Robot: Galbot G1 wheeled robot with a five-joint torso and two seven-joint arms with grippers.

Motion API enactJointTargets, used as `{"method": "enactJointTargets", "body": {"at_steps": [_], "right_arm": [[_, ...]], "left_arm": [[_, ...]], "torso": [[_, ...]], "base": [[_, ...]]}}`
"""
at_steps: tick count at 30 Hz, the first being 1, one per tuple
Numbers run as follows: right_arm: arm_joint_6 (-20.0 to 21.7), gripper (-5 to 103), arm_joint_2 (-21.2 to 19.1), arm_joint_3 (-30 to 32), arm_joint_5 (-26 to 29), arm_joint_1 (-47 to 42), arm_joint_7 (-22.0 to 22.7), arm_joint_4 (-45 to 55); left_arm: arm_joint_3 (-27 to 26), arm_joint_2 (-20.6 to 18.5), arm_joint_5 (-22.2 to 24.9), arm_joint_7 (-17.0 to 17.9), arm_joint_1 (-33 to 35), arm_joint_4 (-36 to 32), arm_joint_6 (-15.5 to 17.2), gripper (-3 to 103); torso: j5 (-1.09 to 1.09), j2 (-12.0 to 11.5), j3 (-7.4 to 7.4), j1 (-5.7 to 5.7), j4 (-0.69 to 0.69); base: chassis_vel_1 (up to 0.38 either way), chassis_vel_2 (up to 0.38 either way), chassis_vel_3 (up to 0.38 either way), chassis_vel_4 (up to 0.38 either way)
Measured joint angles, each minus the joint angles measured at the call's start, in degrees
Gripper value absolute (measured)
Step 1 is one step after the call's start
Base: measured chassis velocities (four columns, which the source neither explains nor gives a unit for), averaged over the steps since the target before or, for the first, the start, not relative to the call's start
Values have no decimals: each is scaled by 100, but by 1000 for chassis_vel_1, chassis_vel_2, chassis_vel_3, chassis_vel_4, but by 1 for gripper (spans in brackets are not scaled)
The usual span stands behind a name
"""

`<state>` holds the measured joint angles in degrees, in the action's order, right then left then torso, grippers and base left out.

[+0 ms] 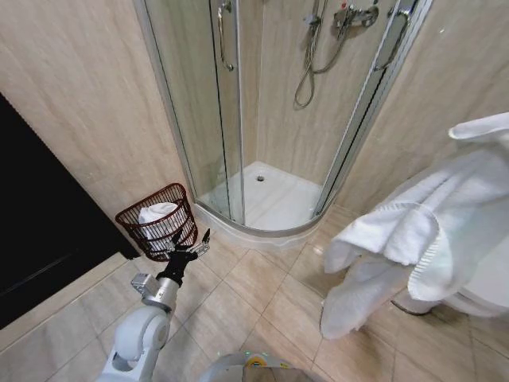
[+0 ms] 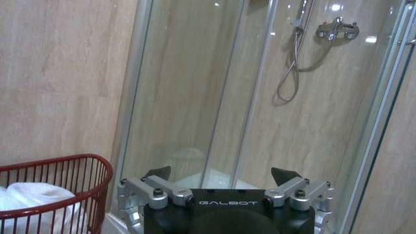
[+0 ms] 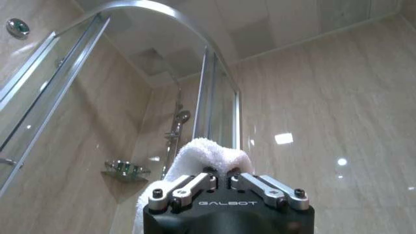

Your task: Discard the used towel into the hamper.

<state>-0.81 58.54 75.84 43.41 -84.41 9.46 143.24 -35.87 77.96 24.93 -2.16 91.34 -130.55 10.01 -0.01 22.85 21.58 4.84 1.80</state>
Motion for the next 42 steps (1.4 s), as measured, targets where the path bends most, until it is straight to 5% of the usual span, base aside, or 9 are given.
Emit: {"method": "enactJointTargets", "body": {"at_steps": [42], "right_arm": [[24, 6, 10, 15, 35, 44, -4, 1]], "left_arm": [[0, 0, 0, 0, 0, 0, 0, 100]], "torso": [[0, 976, 598, 379, 0]], "base": [[0, 0, 0, 0]]}}
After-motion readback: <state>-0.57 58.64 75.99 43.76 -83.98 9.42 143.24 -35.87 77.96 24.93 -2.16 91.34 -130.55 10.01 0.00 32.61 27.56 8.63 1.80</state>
